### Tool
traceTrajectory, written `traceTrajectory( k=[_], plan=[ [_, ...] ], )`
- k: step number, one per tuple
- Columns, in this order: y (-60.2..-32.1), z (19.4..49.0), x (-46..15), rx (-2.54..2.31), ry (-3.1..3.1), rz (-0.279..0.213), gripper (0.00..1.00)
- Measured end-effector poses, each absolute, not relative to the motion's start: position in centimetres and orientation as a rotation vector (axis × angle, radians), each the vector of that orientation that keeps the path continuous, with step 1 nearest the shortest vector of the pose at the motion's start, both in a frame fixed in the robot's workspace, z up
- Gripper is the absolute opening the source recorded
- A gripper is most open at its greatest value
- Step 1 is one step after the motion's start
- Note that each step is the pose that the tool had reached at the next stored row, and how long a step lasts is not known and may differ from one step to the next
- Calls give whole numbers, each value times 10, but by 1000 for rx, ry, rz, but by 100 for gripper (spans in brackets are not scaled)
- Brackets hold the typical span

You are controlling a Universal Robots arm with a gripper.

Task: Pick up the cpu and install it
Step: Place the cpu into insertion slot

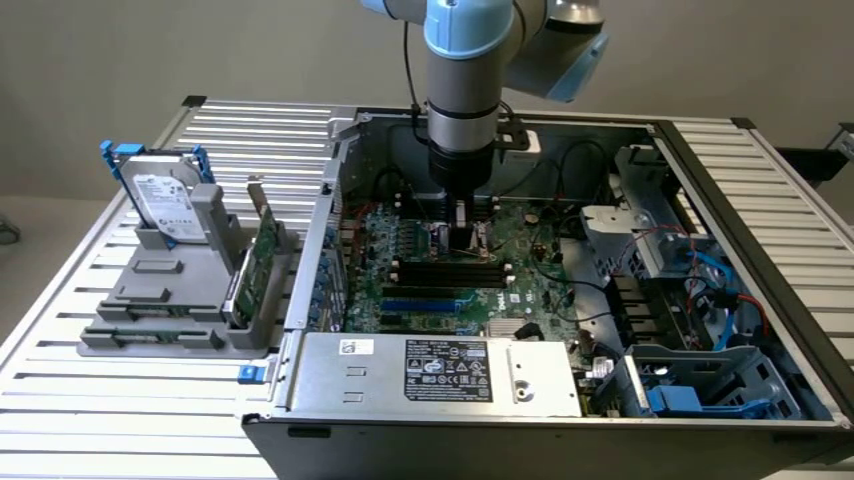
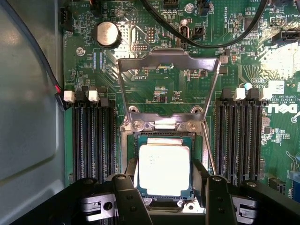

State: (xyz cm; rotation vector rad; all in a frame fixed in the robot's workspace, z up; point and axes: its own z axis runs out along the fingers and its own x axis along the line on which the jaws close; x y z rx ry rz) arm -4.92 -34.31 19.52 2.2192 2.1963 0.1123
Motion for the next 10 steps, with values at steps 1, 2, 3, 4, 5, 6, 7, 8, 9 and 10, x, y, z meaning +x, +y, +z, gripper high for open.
traceTrajectory(
  k=[1,2,3,4,5,6,7,8,9,10],
  plan=[
    [-343,195,-49,2219,2196,112,55],
    [-343,195,-49,2219,2196,112,55],
    [-343,195,-49,2219,2196,112,55],
    [-343,195,-49,2219,2196,112,55],
    [-343,195,-49,2219,2196,112,55],
    [-343,195,-49,2219,2196,112,55],
    [-343,195,-49,2219,2196,112,55],
    [-343,195,-49,2219,2196,112,55],
    [-343,195,-49,2219,2196,112,55],
    [-343,195,-49,2219,2196,112,55]
  ],
)
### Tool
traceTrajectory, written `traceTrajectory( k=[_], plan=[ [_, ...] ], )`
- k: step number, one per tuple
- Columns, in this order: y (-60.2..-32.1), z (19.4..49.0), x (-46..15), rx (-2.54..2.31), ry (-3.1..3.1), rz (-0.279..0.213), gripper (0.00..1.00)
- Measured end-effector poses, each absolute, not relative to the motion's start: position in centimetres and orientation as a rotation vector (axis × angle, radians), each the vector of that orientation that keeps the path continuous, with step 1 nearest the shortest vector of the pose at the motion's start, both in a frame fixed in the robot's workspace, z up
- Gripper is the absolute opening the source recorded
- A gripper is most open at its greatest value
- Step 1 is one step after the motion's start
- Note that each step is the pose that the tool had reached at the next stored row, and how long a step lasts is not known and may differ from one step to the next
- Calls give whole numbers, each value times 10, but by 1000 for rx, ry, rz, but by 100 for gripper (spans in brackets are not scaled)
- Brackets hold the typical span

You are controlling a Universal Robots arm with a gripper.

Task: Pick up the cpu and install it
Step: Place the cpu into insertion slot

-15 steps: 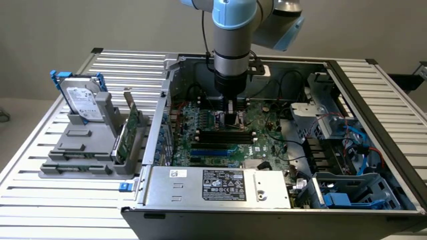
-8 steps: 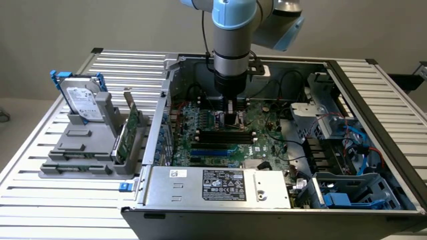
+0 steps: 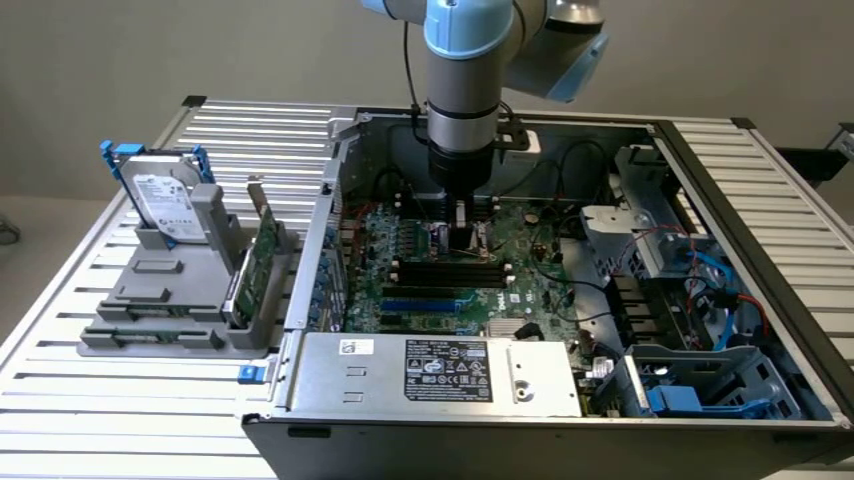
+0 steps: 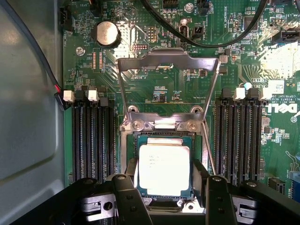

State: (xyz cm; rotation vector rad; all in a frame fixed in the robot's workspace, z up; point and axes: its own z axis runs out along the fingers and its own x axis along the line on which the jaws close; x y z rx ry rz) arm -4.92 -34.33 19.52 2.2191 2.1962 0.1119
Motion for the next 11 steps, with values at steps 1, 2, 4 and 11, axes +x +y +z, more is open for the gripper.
traceTrajectory(
  k=[1,2,4,11],
  plan=[
    [-343,195,-49,2219,2196,112,55],
    [-343,195,-49,2219,2196,112,55],
    [-343,195,-49,2219,2196,112,55],
    [-343,195,-49,2219,2196,112,63]
  ],
)
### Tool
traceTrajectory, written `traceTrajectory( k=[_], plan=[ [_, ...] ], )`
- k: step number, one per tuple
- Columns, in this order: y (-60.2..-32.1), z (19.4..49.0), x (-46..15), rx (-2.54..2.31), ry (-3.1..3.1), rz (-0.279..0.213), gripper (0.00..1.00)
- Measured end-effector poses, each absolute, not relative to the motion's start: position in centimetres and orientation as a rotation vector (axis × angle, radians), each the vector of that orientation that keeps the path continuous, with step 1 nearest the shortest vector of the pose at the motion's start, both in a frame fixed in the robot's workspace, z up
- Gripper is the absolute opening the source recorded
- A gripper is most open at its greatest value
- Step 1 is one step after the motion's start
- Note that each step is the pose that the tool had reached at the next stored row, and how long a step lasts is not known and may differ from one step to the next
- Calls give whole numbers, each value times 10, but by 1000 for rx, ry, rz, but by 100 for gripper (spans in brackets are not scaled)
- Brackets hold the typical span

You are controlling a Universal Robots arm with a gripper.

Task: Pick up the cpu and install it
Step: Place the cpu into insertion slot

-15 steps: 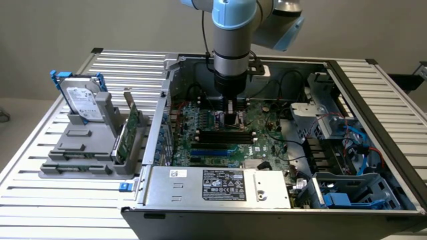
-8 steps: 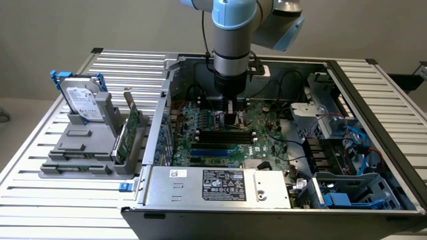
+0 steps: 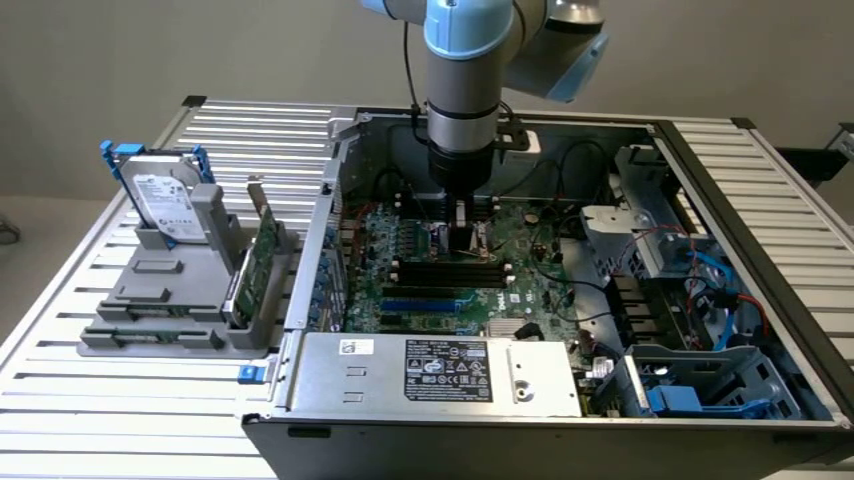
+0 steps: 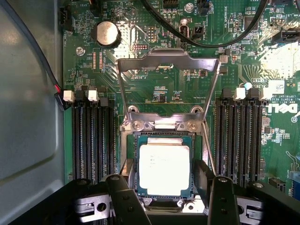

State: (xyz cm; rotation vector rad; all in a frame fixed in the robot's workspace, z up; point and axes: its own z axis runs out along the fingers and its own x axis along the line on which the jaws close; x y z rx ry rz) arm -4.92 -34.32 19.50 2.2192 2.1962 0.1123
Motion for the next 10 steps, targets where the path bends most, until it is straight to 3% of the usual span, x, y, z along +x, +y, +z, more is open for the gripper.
traceTrajectory(
  k=[10],
  plan=[
    [-343,199,-49,2219,2196,112,63]
  ],
)
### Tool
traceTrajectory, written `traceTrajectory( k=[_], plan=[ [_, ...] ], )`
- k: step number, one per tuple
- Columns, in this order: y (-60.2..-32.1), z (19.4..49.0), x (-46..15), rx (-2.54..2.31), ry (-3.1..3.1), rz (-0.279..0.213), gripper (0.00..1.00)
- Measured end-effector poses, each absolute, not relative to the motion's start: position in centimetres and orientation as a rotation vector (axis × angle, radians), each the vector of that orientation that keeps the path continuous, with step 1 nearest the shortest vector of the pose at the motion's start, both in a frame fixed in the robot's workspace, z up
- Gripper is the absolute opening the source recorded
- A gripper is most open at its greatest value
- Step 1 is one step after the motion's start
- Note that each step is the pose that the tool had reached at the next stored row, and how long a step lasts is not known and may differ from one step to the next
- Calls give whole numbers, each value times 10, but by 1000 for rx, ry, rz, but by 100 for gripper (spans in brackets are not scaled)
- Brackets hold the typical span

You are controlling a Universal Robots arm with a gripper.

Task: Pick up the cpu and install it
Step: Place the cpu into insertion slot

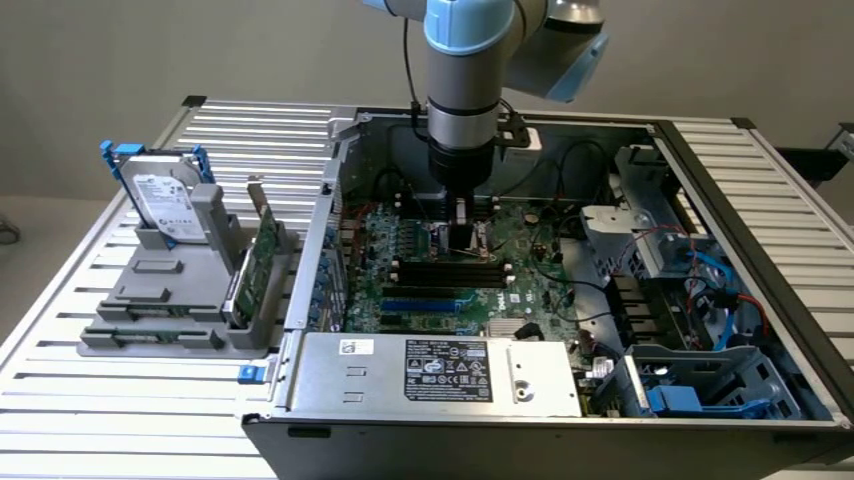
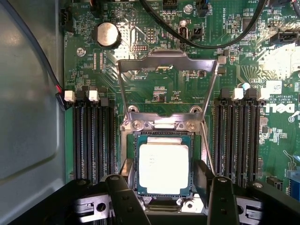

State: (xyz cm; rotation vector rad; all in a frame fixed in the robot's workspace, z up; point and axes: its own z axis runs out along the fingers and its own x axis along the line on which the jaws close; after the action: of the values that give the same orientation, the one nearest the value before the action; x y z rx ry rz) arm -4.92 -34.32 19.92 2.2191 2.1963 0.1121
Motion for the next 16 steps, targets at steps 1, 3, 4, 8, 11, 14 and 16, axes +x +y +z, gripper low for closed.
traceTrajectory(
  k=[1,3,4,8,11,14,16],
  plan=[
    [-343,201,-49,2219,2196,112,63],
    [-343,205,-49,2220,2197,114,63],
    [-343,208,-49,2221,2198,115,63],
    [-343,218,-49,2225,2202,126,63],
    [-344,225,-49,2230,2206,137,60],
    [-345,231,-49,2236,2211,150,47],
    [-346,235,-48,2239,2213,157,42]
  ],
)
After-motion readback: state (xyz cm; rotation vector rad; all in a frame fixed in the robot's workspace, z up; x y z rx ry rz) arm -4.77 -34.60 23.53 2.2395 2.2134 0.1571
